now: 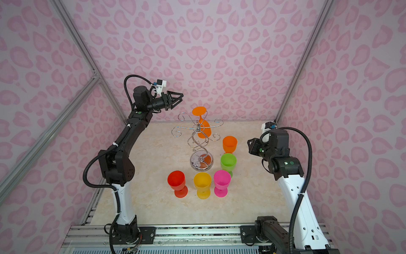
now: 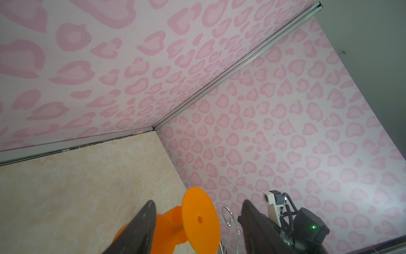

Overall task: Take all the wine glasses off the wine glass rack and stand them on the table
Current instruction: 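Reach the left gripper up to the foot of the orange glass on the rack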

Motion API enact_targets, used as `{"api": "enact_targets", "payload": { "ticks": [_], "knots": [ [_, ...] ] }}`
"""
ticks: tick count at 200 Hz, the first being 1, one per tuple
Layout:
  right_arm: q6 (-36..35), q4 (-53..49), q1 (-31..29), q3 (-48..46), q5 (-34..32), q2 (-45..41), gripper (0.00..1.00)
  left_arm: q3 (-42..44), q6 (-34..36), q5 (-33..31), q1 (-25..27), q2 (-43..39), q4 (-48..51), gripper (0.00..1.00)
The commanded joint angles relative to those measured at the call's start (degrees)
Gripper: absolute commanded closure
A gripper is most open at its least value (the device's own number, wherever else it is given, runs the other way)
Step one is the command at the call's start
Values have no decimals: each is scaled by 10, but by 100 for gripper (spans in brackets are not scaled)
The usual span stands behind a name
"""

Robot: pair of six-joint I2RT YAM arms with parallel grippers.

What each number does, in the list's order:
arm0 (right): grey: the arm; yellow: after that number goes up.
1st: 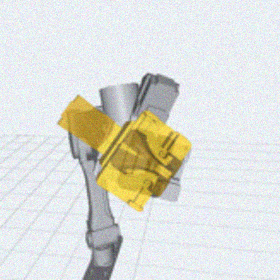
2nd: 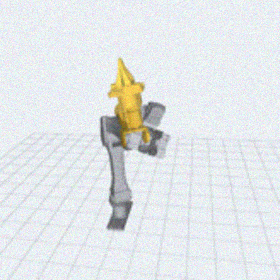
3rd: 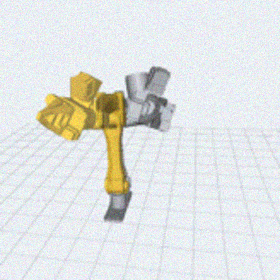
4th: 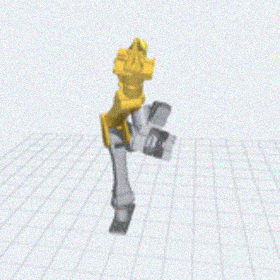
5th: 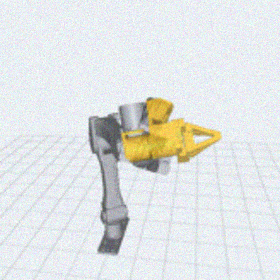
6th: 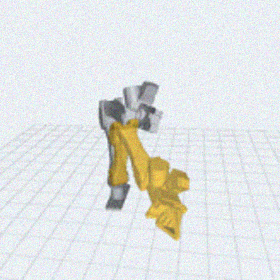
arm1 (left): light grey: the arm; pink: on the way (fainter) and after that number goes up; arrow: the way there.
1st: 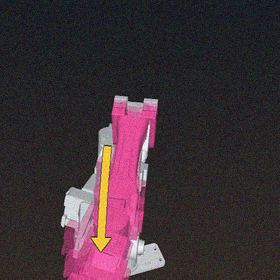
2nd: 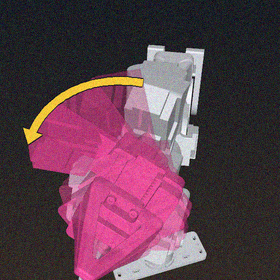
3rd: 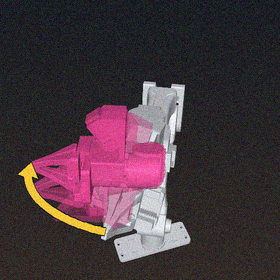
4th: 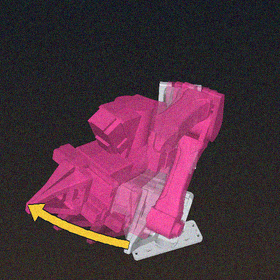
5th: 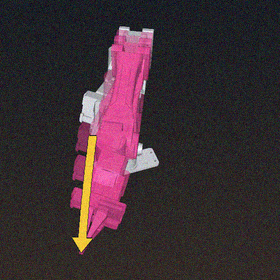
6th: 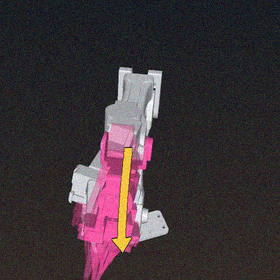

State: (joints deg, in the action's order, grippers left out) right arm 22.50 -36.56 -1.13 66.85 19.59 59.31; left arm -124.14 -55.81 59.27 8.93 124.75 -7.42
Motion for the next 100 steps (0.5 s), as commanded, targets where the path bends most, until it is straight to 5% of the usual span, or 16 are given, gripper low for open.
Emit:
{"api": "enact_targets", "payload": {
  "ticks": [1,32,100],
  "knots": [
    [-3,-7,8,-5,12,-5,70,-62,-28,63,-3,50,-15,37],
    [-1,-9,14,-12,21,-8,70,-138,-51,136,-4,107,-25,37],
    [8,-2,15,-21,36,-3,70,-116,-32,188,1,110,-29,39]
  ]
}}
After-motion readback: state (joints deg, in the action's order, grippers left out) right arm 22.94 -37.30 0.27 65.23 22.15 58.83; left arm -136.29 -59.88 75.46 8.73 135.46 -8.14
